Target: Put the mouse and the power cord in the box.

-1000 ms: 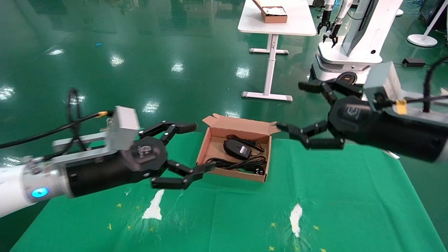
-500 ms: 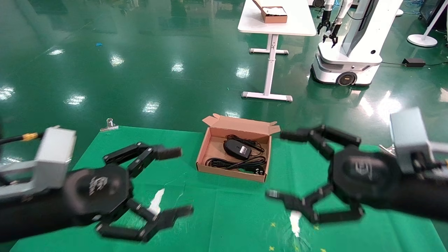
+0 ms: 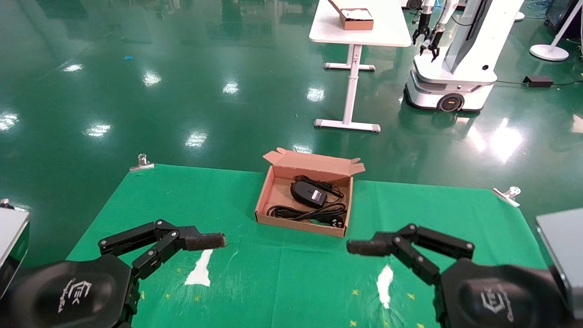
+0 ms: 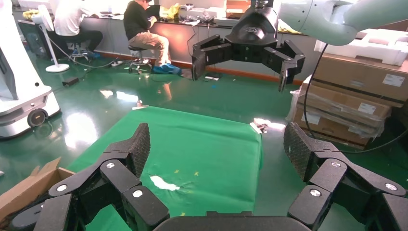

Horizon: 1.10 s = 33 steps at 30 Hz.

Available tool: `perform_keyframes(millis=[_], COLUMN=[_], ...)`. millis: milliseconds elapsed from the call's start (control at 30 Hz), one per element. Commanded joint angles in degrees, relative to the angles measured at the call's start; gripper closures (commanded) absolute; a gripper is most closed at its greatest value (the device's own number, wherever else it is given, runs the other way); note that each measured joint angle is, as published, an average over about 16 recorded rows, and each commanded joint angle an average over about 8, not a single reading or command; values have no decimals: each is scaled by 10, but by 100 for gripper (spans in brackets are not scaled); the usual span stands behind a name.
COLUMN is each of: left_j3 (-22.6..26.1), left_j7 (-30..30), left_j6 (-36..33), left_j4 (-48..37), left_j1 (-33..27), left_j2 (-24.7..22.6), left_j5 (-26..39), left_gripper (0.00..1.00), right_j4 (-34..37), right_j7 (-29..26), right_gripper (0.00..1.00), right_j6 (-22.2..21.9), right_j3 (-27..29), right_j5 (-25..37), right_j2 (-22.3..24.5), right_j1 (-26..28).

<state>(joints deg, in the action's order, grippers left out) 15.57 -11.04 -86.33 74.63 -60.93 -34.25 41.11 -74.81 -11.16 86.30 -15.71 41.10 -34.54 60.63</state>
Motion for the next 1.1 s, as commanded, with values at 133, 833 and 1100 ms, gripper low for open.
perform_keyframes(millis=[133,833,1100], left_j3=[0,3,4], left_j7=[0,2,2], left_j6=[1,6,6], left_j4=[-1,-9,-10], left_j1=[0,-5,-6], left_j2=[-1,-6,-7], left_j5=[0,6,7], left_gripper=[0,0,0], right_j4=[2,12,14], right_j7=[1,5,5], right_gripper=[0,0,0], right_j6=[-1,-6,-7], right_j3=[0,-3,-3], right_j5=[0,7,8], right_j2=[0,-5,-5], right_j1=[1,9,10])
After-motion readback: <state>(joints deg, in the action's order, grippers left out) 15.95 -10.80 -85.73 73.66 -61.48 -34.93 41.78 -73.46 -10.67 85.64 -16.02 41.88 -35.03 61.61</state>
